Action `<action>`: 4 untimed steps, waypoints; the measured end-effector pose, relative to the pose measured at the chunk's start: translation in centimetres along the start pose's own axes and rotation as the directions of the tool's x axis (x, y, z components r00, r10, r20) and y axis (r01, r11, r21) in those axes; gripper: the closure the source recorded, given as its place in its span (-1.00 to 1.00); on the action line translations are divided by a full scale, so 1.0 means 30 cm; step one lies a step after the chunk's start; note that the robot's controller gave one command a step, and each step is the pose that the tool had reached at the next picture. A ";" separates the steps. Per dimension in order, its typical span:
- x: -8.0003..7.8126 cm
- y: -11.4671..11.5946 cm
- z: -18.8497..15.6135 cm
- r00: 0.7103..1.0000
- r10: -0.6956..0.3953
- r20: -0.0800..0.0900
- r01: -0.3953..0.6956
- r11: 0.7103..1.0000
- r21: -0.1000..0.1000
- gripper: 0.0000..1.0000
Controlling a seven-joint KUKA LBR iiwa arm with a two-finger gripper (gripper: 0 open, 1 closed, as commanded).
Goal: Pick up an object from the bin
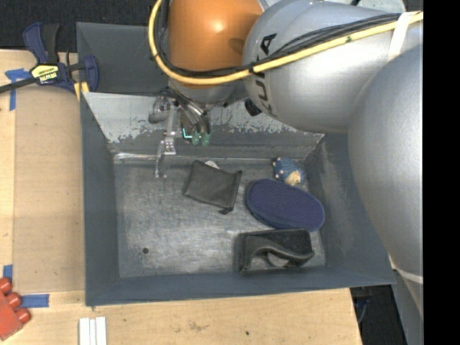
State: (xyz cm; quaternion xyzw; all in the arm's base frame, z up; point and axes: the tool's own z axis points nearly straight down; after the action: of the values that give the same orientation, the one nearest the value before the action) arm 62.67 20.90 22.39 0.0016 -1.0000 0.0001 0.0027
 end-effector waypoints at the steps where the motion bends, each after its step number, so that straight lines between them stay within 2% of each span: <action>1: 0.011 0.074 0.424 0.979 0.205 0.000 -0.205 0.979 0.001 -1.00; 2: 0.087 -0.112 0.501 0.995 0.104 0.011 -0.104 0.995 -0.004 -1.00; 3: 0.035 -0.262 0.428 0.999 0.036 0.013 -0.036 0.999 0.000 -1.00; 4: 0.118 -0.451 0.469 1.000 -0.013 0.005 0.013 1.000 0.002 -1.00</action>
Offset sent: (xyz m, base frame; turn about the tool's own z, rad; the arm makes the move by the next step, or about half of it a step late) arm -0.0028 0.0225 -0.1233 0.2077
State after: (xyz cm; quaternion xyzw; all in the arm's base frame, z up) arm 59.09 7.35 8.36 0.0081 -1.0000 0.0012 0.0001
